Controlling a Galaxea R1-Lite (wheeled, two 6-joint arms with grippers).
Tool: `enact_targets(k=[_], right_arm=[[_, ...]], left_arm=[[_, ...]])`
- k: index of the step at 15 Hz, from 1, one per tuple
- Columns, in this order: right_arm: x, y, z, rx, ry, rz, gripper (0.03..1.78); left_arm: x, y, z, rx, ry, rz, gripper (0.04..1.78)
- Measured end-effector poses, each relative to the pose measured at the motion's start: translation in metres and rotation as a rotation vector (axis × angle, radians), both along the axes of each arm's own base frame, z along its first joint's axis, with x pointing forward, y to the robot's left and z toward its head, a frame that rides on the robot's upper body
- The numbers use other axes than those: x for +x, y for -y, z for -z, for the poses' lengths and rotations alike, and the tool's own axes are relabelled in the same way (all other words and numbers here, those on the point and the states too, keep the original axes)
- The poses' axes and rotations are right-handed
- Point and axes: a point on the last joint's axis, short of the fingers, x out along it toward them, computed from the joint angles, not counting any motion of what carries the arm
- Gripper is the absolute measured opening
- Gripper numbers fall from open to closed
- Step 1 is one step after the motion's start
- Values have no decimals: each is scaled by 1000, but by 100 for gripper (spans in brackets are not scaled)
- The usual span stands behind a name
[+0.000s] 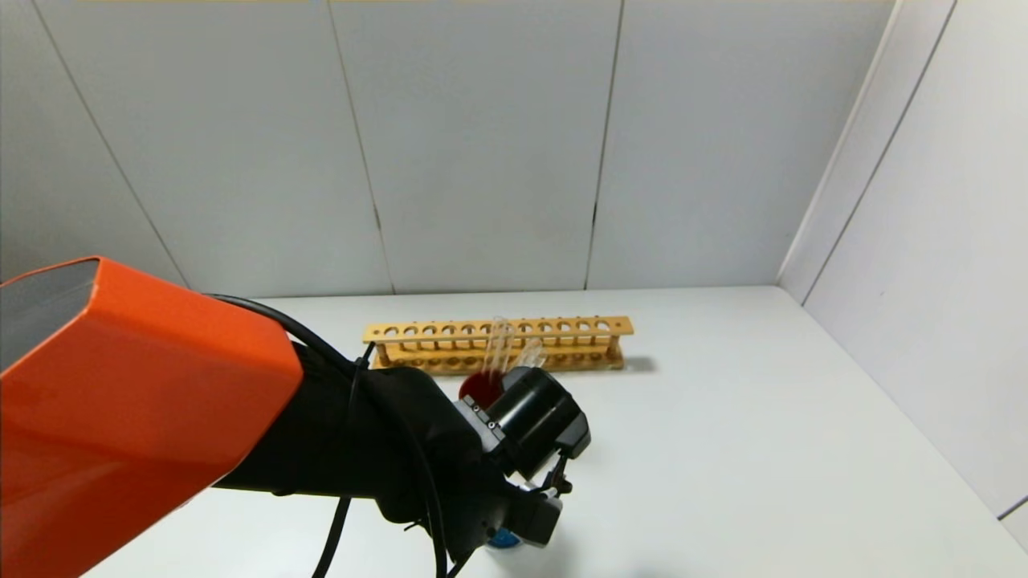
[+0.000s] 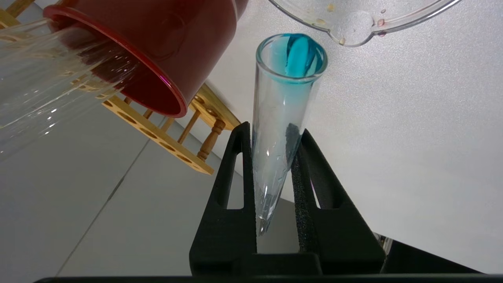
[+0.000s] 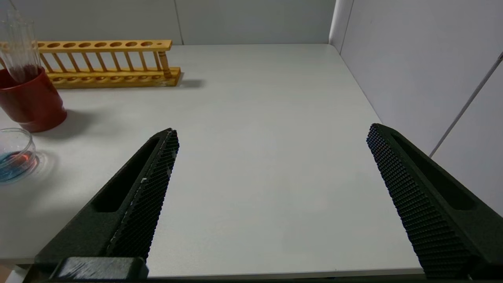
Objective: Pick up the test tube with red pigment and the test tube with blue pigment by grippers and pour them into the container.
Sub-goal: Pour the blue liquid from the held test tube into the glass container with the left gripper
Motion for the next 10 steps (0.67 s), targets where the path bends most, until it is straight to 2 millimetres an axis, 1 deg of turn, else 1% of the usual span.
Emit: enact_targets(k=[10], right_arm=[[0,0,0,0,0,0,175]], left_arm=[[-2,1,-2,51,-4,-2,33]])
